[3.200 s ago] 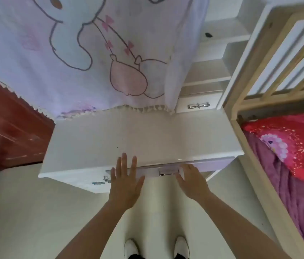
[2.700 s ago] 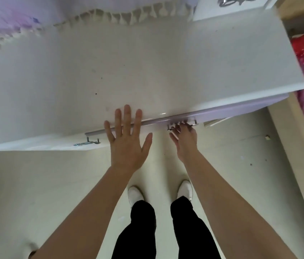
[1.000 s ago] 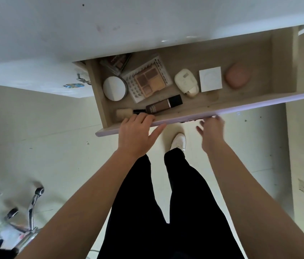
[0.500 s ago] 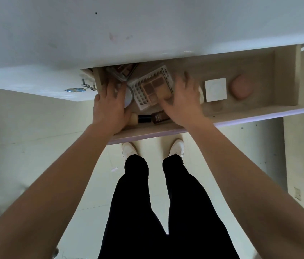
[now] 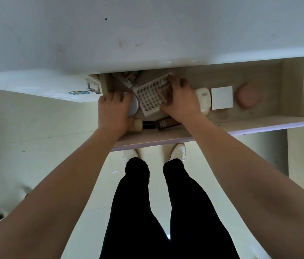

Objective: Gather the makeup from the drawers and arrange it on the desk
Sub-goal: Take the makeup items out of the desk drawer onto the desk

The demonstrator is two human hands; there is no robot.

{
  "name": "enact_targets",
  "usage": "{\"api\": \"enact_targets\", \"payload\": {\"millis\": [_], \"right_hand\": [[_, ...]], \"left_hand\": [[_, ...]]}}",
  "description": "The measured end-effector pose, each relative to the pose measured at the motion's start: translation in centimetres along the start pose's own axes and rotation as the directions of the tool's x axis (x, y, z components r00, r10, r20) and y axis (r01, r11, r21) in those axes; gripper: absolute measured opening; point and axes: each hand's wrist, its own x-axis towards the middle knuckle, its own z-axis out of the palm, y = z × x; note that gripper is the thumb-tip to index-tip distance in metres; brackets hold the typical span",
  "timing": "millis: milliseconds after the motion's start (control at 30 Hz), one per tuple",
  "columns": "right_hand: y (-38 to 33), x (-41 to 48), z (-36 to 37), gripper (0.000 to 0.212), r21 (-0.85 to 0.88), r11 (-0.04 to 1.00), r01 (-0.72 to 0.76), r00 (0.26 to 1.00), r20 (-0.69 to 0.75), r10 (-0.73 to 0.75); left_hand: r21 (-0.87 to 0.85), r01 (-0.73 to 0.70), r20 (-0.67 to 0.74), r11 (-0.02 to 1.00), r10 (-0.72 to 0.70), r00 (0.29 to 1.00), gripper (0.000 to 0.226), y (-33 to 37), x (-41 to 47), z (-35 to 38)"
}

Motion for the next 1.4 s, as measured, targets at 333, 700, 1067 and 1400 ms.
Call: {"api": "enact_targets", "payload": {"millis": [333, 700, 1067, 1400], "right_hand": [[0.5, -6.2, -7.2, 0.098, 0.107, 0.988, 0.112, 0.994, -0.029, -0.109], [-6.8, -5.9, -16.4, 0.103, 0.099, 0.893, 0.438, 0.897, 0.023, -0.442], [-21.7, 5.8, -16.4, 0.088, 0.091, 0.904, 0.418, 0.908, -0.014, -0.419], [-37.6, 19.7, -13.0, 0.079, -0.045, 0.883, 0.467, 0.883, 0.069, -0.464]], "left_hand": [[-0.317, 0.098, -0.162, 0.943, -0.156, 0.974, 0.070, 2.6, -5.1, -5.9], [-0.340, 0.221, -0.393, 0.914, -0.352, 0.850, 0.075, -0.5, -7.7, -18.2], [-0.562, 0.365, -0.306, 0.742, -0.597, 0.741, 0.079, -17.7, -0.7, -21.5], [-0.589, 0.302, -0.263, 0.750, -0.531, 0.806, 0.079, -33.9, 7.9, -21.4]]}}
